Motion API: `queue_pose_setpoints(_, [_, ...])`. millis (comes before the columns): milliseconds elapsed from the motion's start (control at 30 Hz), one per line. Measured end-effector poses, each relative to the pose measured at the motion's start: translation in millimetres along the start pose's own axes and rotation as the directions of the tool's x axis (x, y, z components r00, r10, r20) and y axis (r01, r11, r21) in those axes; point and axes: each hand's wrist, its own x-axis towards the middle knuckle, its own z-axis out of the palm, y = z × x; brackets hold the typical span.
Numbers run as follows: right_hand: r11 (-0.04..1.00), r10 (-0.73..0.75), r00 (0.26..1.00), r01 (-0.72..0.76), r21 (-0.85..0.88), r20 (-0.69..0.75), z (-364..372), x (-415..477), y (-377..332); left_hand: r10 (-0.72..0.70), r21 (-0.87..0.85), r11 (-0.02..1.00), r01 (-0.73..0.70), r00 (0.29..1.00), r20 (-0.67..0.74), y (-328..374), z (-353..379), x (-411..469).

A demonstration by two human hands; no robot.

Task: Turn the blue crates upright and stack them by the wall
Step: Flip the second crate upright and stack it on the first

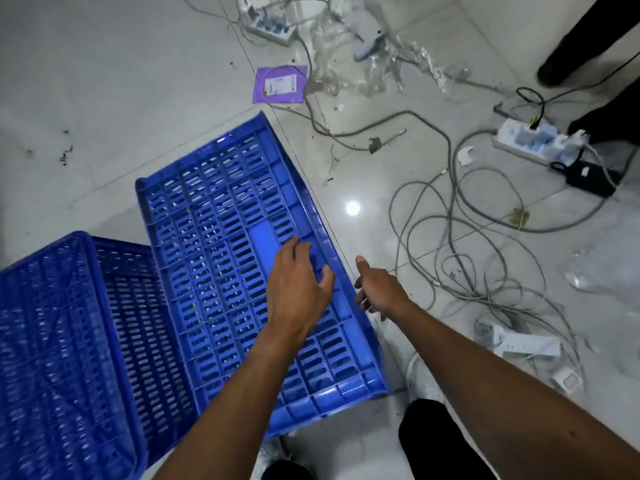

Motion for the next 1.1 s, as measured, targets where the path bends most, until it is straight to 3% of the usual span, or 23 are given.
queue_pose_setpoints(267, [0.987,-0.016,0.997,0.027,-0.157,0.073,7.8,112.4,58.8,0.006,0.098,0.995,0.003,0.996,-0.087,-3.5,35.1,56.7])
queue_pose_setpoints(533, [0.932,0.019,0.984,0.046,-0.360,0.175,59.1,221.6,119.8,-0.030,-0.042,0.999,0.022,0.977,-0.209,-5.3,65.8,61.9])
queue_pose_setpoints(700, [0.941,0.128,0.977,-0.067,-0.332,0.168,87.8,228.3,144.9,-0.059,-0.161,0.987,0.020,0.968,-0.243,-6.5,62.2,59.5])
queue_pose_setpoints(1100, [0.992,0.102,0.988,-0.092,-0.087,0.113,112.5,216.7,153.6,-0.039,-0.327,0.943,-0.065,0.953,-0.300,-21.5,32.1,31.5])
